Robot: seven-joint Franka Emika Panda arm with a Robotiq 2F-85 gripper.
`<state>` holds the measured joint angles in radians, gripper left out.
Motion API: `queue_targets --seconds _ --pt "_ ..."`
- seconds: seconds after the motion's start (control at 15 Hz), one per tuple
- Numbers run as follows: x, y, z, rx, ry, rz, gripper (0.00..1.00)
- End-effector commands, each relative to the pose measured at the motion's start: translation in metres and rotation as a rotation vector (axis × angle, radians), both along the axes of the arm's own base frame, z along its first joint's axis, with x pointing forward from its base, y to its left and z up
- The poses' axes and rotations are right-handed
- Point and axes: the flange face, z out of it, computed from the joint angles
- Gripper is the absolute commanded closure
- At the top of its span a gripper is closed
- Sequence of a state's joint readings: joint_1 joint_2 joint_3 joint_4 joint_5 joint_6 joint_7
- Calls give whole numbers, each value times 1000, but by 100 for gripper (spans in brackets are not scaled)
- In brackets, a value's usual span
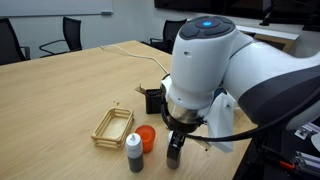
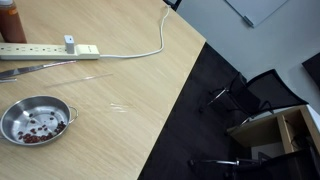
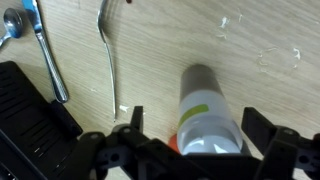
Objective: Put a sauce bottle in the basket
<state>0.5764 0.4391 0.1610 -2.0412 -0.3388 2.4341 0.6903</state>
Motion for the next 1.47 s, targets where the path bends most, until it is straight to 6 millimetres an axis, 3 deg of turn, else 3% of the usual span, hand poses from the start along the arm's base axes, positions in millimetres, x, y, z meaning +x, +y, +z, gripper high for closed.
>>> queue_targets --seconds 0.0,0.33,0.47,0.53,1.0,1.2,1.4 --pt "3 1 -2 6 -12 -30 0" --pt "2 -1 -5 42 17 -47 0" --pt "2 -1 -4 54 17 -56 11" --pt "2 -1 -4 58 16 -59 29" --pt "2 -4 -1 109 7 -86 73" --pt "2 -6 4 123 0 -102 73" --pt "6 -8 22 121 -28 -117 73"
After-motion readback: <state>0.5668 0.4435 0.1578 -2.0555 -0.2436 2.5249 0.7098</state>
